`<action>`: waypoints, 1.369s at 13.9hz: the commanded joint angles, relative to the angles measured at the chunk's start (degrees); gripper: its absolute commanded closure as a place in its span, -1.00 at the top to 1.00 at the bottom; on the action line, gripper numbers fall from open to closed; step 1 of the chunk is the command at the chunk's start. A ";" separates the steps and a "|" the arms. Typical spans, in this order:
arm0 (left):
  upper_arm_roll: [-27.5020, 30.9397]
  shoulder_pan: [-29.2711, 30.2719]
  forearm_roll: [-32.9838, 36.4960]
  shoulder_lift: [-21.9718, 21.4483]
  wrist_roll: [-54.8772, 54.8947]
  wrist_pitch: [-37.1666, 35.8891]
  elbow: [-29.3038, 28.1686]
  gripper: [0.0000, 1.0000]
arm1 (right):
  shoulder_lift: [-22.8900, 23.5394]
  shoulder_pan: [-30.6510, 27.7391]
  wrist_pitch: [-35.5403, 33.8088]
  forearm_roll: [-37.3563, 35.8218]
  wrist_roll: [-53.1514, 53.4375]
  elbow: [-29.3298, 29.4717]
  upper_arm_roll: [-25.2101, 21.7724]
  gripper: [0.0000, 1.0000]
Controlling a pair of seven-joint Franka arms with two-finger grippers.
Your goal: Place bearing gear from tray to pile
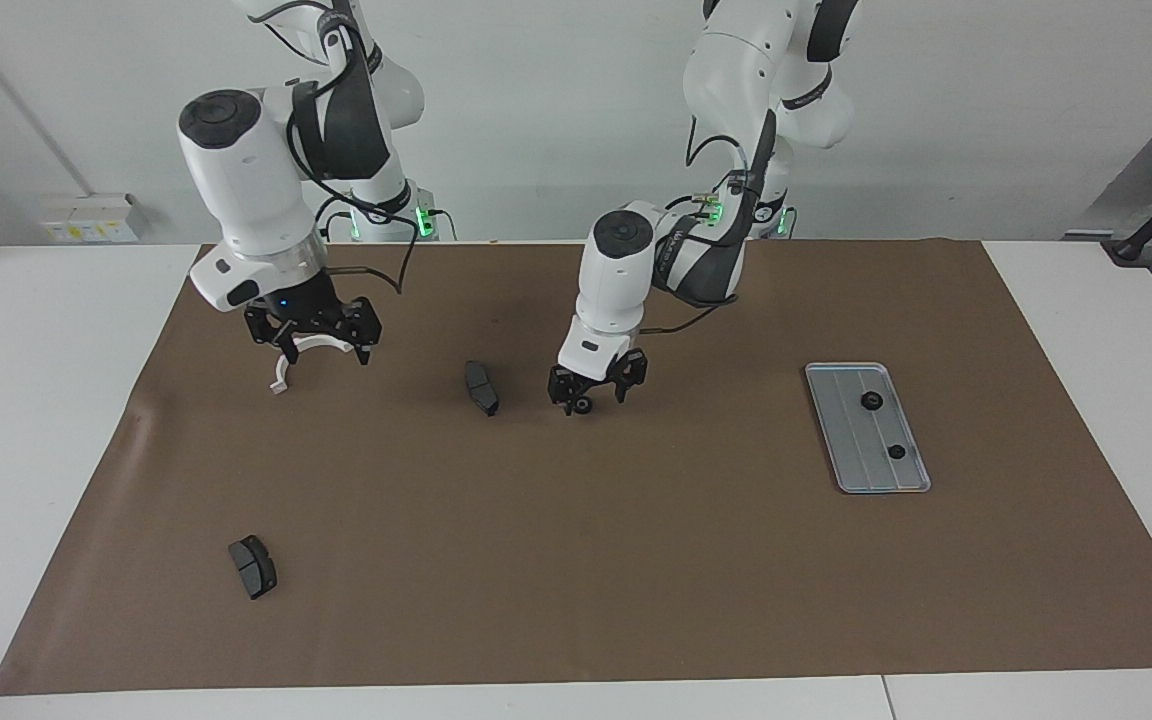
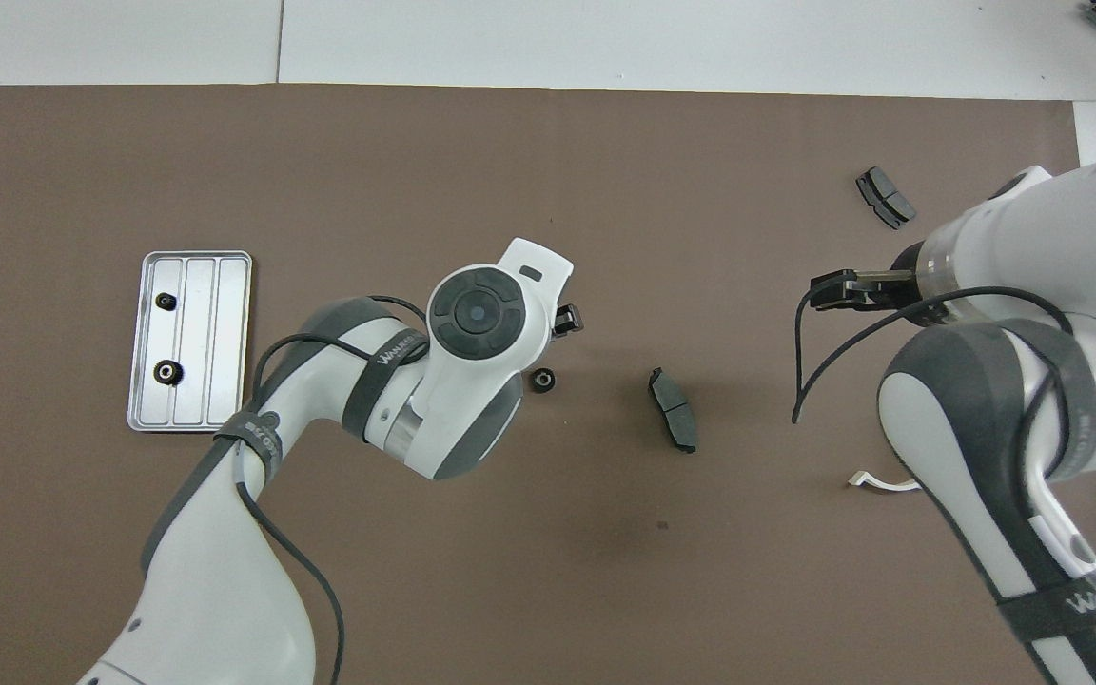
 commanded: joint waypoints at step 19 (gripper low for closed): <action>-0.59 40.40 0.23 -4.33 49.83 1.59 -9.59 0.34 | 22.96 28.17 17.89 -2.03 30.46 5.93 0.18 1.00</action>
